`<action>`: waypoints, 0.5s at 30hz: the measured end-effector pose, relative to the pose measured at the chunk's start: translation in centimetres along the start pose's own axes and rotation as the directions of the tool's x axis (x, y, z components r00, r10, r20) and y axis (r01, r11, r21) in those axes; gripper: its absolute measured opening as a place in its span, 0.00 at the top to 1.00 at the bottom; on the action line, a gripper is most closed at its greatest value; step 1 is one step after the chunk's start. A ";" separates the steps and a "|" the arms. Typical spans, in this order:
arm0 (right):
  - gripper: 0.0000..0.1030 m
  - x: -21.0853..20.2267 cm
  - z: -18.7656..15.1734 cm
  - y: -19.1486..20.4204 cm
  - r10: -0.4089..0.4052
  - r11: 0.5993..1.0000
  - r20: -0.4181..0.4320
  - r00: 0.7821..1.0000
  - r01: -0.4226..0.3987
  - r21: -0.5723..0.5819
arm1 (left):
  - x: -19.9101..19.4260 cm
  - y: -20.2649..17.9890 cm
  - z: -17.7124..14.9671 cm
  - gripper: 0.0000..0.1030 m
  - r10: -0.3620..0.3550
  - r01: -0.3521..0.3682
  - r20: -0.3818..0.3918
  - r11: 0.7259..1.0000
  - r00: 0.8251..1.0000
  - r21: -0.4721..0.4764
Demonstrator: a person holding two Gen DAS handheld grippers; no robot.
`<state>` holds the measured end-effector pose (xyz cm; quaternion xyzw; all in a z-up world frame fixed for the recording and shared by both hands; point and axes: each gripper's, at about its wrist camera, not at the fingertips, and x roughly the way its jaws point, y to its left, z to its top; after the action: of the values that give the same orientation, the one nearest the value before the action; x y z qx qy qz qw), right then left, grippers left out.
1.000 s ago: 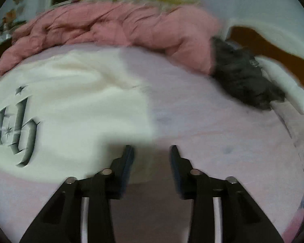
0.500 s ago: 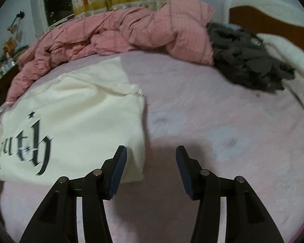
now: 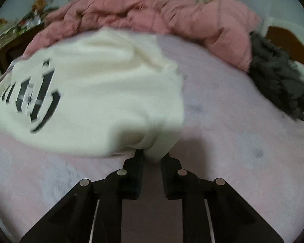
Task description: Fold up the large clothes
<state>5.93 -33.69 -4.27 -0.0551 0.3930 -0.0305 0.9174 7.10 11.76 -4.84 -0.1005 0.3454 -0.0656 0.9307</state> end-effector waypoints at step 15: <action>0.69 0.3 -1.4 -0.8 -0.115 0.988 -0.048 0.992 0.119 0.101 | -0.5 -0.3 -0.3 0.61 0.008 -0.008 0.009 1.000 1.000 0.012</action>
<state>5.12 -34.59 -5.33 -0.0298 0.4064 -0.1057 0.9071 6.50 11.57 -4.63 -0.0937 0.3415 -0.0637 0.9330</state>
